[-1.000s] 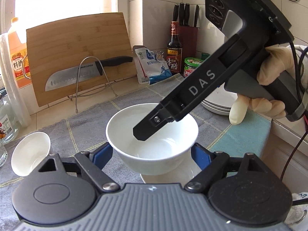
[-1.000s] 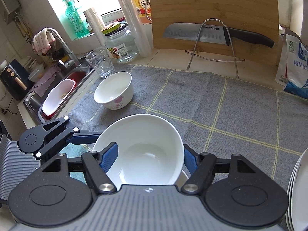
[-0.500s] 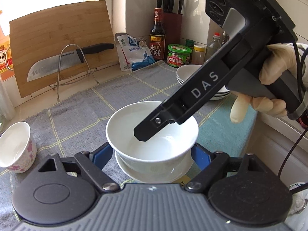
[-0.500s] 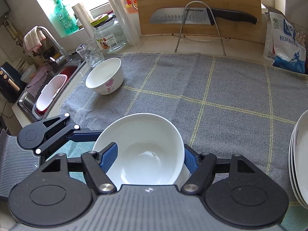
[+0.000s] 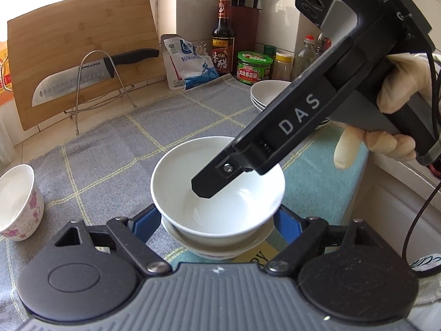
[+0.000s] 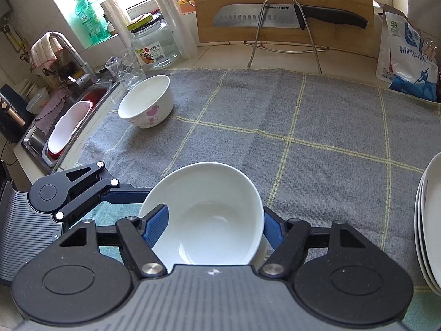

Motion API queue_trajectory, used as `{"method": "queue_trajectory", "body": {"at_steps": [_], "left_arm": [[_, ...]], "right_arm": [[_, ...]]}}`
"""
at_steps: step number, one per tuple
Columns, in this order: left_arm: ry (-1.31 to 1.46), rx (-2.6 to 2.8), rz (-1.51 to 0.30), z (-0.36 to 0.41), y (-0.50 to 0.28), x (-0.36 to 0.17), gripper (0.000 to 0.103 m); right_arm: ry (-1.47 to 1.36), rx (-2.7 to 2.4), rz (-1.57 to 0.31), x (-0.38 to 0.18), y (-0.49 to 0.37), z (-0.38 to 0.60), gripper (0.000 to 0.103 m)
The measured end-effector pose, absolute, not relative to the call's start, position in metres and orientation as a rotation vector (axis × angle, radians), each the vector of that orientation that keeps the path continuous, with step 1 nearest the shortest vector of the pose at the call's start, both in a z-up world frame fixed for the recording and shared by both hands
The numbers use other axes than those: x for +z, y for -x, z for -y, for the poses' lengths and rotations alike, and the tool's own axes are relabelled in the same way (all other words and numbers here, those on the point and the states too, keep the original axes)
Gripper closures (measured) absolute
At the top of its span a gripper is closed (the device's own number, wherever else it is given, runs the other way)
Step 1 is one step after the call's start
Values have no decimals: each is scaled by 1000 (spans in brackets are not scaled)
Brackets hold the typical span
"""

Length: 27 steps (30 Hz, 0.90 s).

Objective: Organize plates and bowls
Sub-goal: 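Carry the bowl with the right tool over the plain white bowl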

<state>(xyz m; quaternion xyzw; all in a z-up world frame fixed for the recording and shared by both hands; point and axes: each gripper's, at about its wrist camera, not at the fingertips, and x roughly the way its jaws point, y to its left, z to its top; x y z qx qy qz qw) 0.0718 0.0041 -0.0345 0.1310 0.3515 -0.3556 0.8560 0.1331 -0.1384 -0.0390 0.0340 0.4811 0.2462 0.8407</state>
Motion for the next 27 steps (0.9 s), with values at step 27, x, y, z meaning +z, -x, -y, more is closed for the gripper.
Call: {"method": "queue_trajectory", "body": {"at_steps": [27], "left_arm": [[-291, -774, -740, -9, -76, -39, 8]], "right_arm": [[-55, 536, -1007, -40, -133, 135, 7]]}}
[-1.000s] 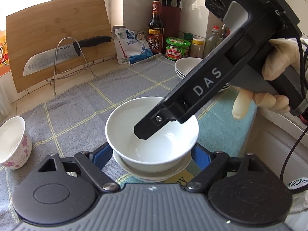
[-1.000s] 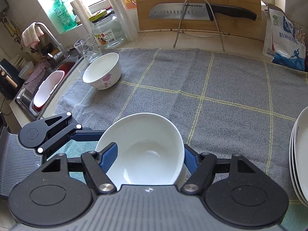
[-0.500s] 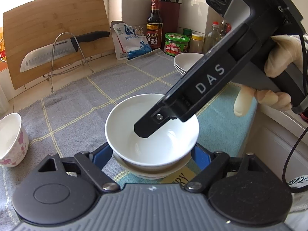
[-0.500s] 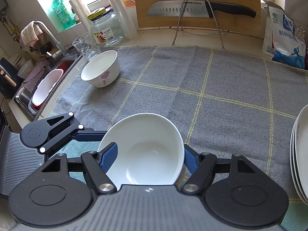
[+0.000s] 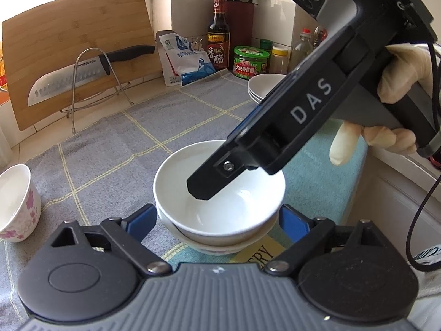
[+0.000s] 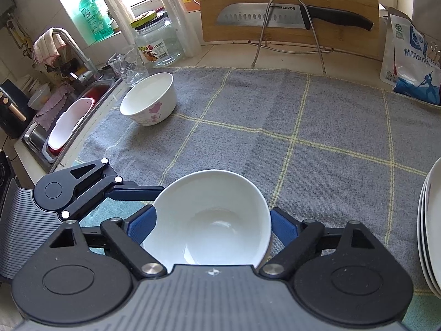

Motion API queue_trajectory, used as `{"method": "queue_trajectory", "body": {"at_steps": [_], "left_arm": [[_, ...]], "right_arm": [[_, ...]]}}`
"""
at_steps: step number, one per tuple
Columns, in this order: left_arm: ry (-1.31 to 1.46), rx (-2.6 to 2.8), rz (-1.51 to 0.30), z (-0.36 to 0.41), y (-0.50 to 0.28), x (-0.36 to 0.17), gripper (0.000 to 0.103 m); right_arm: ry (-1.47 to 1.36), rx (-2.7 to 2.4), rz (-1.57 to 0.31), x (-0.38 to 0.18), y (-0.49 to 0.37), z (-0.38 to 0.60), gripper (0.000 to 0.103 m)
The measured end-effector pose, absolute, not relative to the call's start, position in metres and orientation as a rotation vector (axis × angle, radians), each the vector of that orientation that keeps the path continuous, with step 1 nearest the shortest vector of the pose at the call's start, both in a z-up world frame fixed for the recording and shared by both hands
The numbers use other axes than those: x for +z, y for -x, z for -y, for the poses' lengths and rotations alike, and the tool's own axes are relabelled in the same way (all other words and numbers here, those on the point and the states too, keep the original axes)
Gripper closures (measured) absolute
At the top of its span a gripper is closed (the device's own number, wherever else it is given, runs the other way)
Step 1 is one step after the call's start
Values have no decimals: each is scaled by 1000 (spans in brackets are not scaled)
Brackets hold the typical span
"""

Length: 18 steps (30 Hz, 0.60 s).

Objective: Organize plates and bowls
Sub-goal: 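Carry the bowl with the right tool over the plain white bowl, then lower the bowl into the white bowl and open the right tool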

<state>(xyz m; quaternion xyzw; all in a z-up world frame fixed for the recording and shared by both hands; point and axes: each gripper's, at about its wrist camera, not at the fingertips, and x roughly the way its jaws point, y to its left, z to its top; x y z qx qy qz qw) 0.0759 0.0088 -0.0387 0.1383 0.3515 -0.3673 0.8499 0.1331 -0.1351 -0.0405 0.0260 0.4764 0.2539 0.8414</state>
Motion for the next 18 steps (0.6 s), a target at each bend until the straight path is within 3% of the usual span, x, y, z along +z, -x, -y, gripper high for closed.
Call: {"method": "queue_trajectory", "body": {"at_steps": [18], "left_arm": [[-199, -547, -728, -92, -87, -31, 6]], "right_arm": [[167, 659, -910, -8, -158, 76, 0]]}}
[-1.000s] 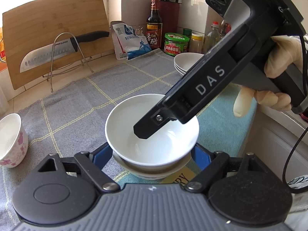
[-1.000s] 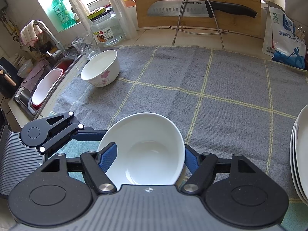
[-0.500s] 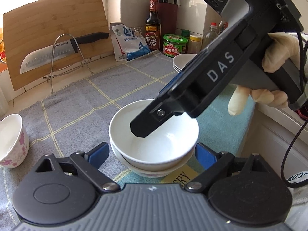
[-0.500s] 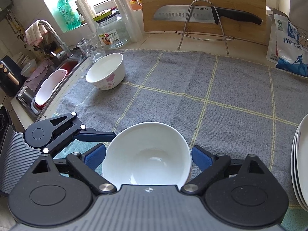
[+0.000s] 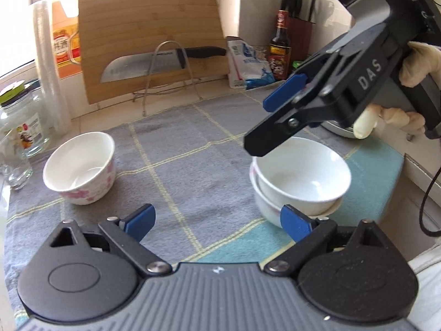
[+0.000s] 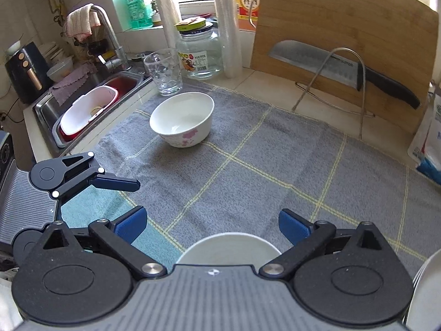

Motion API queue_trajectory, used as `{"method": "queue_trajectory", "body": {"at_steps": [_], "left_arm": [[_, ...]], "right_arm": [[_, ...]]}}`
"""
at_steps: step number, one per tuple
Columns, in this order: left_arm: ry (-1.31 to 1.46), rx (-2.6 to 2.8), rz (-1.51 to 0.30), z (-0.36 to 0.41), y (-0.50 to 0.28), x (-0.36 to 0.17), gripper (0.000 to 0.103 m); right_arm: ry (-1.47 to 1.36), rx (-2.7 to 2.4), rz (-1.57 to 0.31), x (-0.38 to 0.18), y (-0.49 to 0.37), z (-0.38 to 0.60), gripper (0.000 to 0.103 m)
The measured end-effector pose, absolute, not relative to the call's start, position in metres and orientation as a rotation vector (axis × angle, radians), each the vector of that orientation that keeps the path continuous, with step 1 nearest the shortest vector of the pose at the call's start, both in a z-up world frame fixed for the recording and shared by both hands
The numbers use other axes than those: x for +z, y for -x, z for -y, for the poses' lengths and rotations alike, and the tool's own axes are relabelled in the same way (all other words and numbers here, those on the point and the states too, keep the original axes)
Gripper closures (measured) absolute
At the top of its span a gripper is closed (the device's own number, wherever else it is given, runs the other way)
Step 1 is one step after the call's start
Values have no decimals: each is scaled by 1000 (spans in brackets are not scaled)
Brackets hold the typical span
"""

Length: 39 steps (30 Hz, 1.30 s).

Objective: Organize plates and bowls
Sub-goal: 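Lower the bowl into the white bowl and open the right tool, then move the right tool to another pink-flower bowl and grip its rim, then lift the pink-flower bowl with the right tool and carry it to the bowl stack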

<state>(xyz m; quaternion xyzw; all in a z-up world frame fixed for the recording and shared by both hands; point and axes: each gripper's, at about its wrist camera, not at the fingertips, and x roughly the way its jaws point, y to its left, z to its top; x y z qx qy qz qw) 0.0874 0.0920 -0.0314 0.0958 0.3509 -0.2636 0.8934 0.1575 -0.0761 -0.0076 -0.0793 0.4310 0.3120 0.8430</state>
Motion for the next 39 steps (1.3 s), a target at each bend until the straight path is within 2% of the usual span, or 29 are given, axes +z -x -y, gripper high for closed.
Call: {"method": "queue_trajectory", "body": {"at_steps": [10, 23, 39], "left_arm": [[-143, -228, -666, -151, -135, -45, 6], [-118, -207, -634, -164, -172, -69, 6], [-103, -248, -613, -165, -189, -73, 8]], "right_arm": [[282, 778, -878, -1, -208, 16, 0], [299, 861, -902, -23, -281, -40, 1], [286, 896, -977, -51, -328, -70, 16]]}}
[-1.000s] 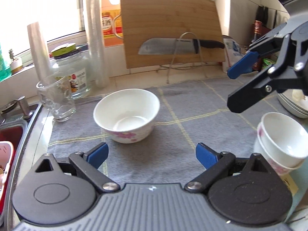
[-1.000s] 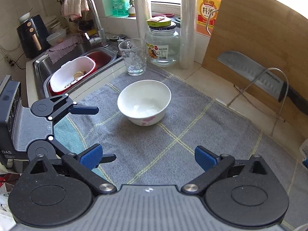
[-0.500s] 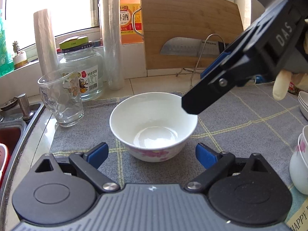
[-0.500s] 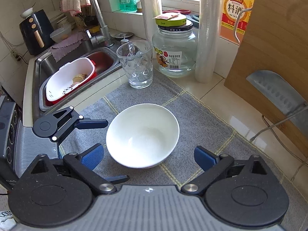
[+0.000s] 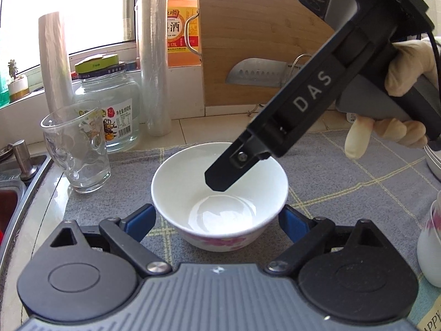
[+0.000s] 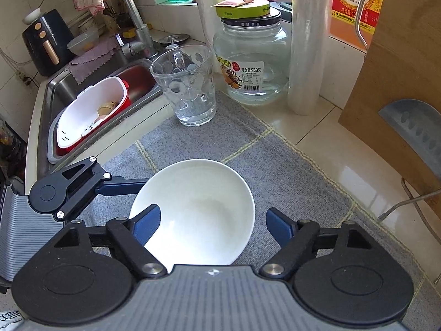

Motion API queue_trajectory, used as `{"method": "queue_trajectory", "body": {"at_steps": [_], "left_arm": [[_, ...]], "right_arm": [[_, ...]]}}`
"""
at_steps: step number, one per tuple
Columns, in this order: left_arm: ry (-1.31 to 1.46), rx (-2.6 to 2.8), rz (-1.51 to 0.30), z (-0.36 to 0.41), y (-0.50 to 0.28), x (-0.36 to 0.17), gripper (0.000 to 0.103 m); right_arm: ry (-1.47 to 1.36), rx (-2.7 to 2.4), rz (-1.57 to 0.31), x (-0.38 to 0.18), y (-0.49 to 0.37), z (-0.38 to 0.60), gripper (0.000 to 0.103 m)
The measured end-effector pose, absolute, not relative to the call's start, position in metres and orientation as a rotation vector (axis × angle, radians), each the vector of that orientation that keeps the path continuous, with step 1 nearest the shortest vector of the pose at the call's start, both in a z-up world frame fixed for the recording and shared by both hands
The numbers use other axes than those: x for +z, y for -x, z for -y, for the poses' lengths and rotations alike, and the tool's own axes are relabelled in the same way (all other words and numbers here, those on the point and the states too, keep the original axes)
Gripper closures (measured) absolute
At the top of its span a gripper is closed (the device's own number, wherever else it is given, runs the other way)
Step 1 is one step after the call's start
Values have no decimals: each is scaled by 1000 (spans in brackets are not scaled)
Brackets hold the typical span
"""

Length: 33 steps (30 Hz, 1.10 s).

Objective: Organize plates and bowls
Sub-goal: 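Lift the pink-flower bowl with the right tool and carry it to the bowl stack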

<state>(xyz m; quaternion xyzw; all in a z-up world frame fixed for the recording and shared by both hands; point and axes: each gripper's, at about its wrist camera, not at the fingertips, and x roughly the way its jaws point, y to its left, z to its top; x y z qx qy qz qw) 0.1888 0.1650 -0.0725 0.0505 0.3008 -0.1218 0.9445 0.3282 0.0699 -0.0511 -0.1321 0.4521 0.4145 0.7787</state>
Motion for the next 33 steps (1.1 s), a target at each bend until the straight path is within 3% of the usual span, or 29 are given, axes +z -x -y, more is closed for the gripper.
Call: {"method": "queue_trajectory", "body": {"at_steps": [12, 33], "left_arm": [[-92, -260, -615, -166, -193, -74, 9], [-116, -273, -636, -159, -178, -59, 9]], "right_arm": [[277, 929, -1007, -59, -336, -77, 24], [206, 935, -1013, -41, -320, -65, 24]]}}
